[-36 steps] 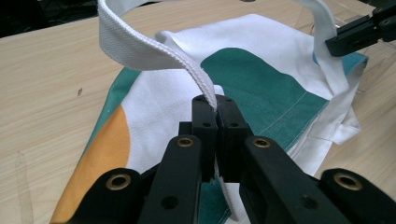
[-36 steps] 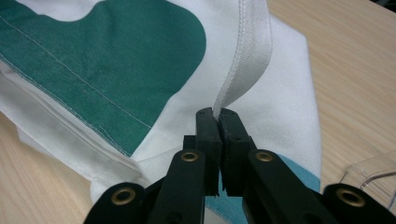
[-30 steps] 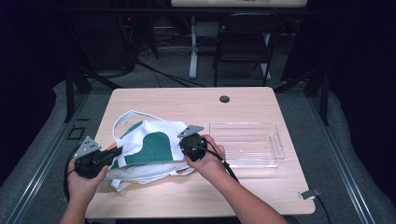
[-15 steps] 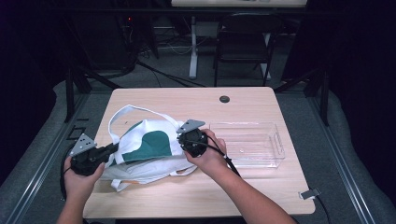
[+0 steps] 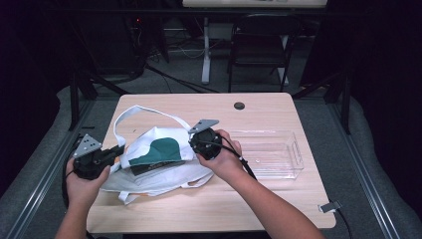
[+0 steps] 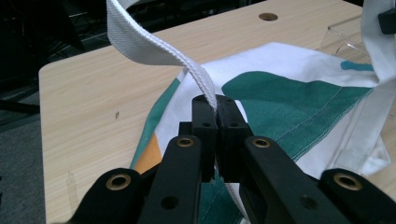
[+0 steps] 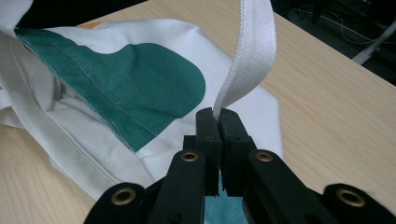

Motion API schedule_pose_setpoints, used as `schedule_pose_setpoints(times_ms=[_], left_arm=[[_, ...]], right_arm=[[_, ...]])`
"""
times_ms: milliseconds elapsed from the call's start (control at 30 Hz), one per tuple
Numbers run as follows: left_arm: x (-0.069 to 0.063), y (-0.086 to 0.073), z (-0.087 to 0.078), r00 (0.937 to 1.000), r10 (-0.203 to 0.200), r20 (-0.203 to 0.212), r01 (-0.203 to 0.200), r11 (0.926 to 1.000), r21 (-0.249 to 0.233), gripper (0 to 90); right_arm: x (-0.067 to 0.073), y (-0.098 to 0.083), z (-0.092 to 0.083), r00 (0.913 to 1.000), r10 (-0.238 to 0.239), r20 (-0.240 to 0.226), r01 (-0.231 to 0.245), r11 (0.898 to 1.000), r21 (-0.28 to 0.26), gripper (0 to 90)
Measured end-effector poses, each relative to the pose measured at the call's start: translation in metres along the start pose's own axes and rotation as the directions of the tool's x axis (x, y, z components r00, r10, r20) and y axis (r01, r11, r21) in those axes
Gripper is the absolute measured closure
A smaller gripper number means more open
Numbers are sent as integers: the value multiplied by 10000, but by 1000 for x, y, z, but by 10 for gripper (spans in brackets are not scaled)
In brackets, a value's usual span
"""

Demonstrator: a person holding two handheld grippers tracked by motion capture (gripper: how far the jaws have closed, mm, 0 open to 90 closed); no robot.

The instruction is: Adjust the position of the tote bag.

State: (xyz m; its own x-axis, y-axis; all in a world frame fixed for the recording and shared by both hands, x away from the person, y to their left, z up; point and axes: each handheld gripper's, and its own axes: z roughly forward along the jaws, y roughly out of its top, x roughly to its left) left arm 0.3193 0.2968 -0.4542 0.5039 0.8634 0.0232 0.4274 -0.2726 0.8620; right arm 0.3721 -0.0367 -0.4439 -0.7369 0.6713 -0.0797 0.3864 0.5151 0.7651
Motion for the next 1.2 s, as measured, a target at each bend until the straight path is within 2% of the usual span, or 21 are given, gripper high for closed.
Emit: schedule_pose_setpoints(times_ms=[233,567,733,833,1000,1100,1133,1167,1200], left_arm=[[6,10,3,9998,-135,-114,136,9999,88,876],[14,16,4,9993,-316,-189,318,9994,115,877],[18,20,5,9988,-481,-130,481,9988,48,877],[20,24,6,9972,-748,-47,748,9972,-67,877],[20,29,7,9976,-697,-63,696,9976,-55,878],[20,31,9,9977,-673,-110,673,9977,-37,877],[20,32,9,9976,-685,-94,685,9977,-21,878],[21,32,9,9972,-738,-95,738,9973,-41,878],[21,32,10,9972,-747,-102,747,9972,-23,878]], right_arm=[[-4,9,4,9999,32,-139,-32,10000,31,881],[-11,15,8,9994,198,-281,-195,9997,120,878],[-14,14,11,9979,366,-529,-341,9983,464,843],[-14,12,12,9979,288,-576,-262,9987,445,809],[-15,13,7,9981,140,-592,-125,9996,258,753],[-14,12,5,9981,-168,-594,180,9997,189,712],[-12,11,5,9971,-537,-543,549,9983,211,688],[-10,10,5,9959,-715,-547,727,9972,191,678],[-10,10,5,9959,-715,-547,727,9972,191,678]])
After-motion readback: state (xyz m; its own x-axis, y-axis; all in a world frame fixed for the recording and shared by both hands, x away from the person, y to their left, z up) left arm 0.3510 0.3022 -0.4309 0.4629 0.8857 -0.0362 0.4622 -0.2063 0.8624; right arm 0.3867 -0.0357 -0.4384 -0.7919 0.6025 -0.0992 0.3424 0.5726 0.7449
